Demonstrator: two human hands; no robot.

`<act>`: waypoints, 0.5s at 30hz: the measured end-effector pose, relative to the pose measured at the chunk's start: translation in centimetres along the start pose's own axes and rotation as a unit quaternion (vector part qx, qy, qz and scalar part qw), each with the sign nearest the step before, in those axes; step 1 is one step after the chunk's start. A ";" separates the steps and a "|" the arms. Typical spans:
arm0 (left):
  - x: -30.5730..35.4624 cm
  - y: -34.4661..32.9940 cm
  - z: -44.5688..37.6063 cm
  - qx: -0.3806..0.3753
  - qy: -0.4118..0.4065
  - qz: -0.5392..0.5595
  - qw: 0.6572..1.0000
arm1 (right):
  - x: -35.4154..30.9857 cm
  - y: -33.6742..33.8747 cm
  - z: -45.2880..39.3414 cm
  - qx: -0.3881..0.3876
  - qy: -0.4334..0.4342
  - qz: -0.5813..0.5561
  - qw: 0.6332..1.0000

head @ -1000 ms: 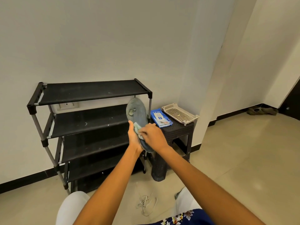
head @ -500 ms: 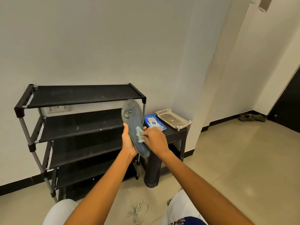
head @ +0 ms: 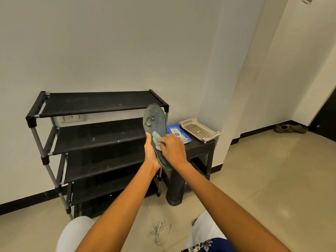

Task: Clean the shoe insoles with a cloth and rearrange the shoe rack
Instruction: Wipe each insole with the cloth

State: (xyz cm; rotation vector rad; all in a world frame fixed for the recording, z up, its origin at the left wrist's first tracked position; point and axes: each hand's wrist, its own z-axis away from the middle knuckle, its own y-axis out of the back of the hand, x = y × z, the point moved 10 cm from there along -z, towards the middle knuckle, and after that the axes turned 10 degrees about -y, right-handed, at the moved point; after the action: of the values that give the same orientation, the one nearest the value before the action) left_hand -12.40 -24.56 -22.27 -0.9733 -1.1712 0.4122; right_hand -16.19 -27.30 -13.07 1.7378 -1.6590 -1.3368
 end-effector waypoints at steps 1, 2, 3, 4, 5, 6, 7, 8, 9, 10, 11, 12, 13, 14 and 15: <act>0.3 0.4 -0.3 -0.003 -0.008 0.005 1.000 | -1.0 -0.8 0.7 -0.033 0.026 -0.026 0.999; 0.5 0.8 -0.6 -0.016 -0.008 0.017 1.000 | -1.5 -1.3 1.5 -0.075 0.041 -0.053 0.995; 0.6 1.2 -0.8 -0.022 0.000 0.027 0.999 | -1.4 -1.6 1.8 -0.117 0.048 -0.067 0.990; 0.6 1.7 -0.9 -0.018 0.006 0.028 0.999 | -0.9 -1.6 1.6 -0.139 0.048 -0.068 0.987; 0.6 2.2 -1.1 -0.014 0.007 0.021 1.000 | -0.2 -1.5 1.1 -0.139 0.035 -0.064 0.988; 0.7 2.3 -1.0 -0.012 0.010 0.008 1.000 | 1.1 -1.1 0.5 -0.120 -0.002 -0.071 0.990; 0.6 2.2 -0.9 -0.010 0.014 -0.003 1.000 | 2.6 -0.5 0.1 -0.089 -0.057 -0.095 0.990; 0.5 2.0 -0.8 -0.009 0.016 -0.010 1.000 | 3.9 -0.3 0.0 -0.062 -0.110 -0.126 0.984; 0.5 2.0 -0.8 -0.005 0.012 -0.014 1.000 | 4.5 -0.5 0.2 -0.052 -0.140 -0.144 0.978; 0.5 1.9 -0.7 0.000 0.008 -0.016 1.000 | 4.3 -1.2 0.5 -0.064 -0.141 -0.146 0.977; 0.6 1.9 -0.7 0.005 0.005 -0.011 1.000 | 3.7 -2.2 0.8 -0.089 -0.129 -0.138 0.978; 0.7 1.8 -0.7 0.000 0.006 0.002 1.000 | 3.3 -3.0 1.1 -0.108 -0.119 -0.133 0.978; 0.7 1.7 -0.7 -0.008 0.009 0.015 1.000 | 3.1 -3.2 1.3 -0.113 -0.117 -0.133 0.978; 0.6 1.5 -0.5 -0.015 0.009 0.023 1.000 | 3.3 -3.1 1.2 -0.107 -0.125 -0.137 0.977; 0.4 1.4 -0.2 -0.016 0.007 0.023 1.000 | 3.7 -3.0 1.0 -0.092 -0.136 -0.140 0.976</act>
State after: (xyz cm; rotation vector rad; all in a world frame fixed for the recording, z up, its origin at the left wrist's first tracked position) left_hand -11.82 -23.57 -23.23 -1.0304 -1.1475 0.4242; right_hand -15.95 -29.64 -17.31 1.7880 -1.4001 -1.8677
